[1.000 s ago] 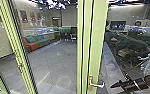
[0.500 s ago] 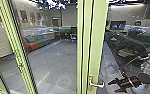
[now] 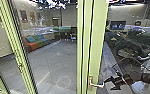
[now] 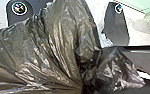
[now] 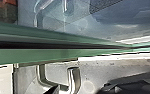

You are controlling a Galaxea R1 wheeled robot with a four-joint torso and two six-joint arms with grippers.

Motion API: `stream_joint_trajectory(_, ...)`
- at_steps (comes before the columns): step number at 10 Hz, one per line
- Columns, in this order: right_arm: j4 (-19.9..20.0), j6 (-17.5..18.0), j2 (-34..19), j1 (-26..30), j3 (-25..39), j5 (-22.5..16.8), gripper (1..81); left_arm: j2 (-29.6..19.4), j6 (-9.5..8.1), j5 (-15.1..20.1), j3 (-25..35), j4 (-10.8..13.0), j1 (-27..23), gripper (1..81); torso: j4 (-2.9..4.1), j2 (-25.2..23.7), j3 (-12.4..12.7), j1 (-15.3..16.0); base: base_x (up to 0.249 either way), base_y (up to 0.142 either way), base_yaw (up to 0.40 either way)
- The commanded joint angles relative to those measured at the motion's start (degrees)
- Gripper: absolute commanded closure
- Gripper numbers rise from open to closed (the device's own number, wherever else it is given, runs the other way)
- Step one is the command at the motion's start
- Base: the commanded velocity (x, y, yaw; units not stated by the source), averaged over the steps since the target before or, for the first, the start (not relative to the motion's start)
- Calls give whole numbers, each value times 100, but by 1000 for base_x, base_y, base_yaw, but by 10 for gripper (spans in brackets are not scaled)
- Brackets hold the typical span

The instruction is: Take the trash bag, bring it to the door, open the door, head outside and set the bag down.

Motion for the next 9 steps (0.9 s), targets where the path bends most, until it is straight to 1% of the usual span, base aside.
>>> stream_joint_trajectory(1,50,154,348,785,-384,-247,10,13,-34,477,33,-91,-262,811,0,0,0,0,0,0,0)
stream_joint_trajectory(2,50,206,496,794,-541,-264,10,31,-34,477,34,-82,-262,811,0,0,0,0,0,0,0)
stream_joint_trajectory(3,58,259,689,803,-734,-403,10,31,-34,477,33,-82,-270,811,0,0,0,0,0,0,0)
stream_joint_trajectory(5,50,462,937,724,-955,-440,10,22,-34,477,33,-91,-270,811,0,0,0,0,0,0,0)
stream_joint_trajectory(7,-12,734,1200,557,-1175,-449,10,40,-34,477,33,-91,-262,811,0,0,0,0,0,0,0)
stream_joint_trajectory(9,-205,1049,1288,285,-1298,-449,10,31,-34,477,33,-91,-262,811,0,2,-2,0,0,0,0)
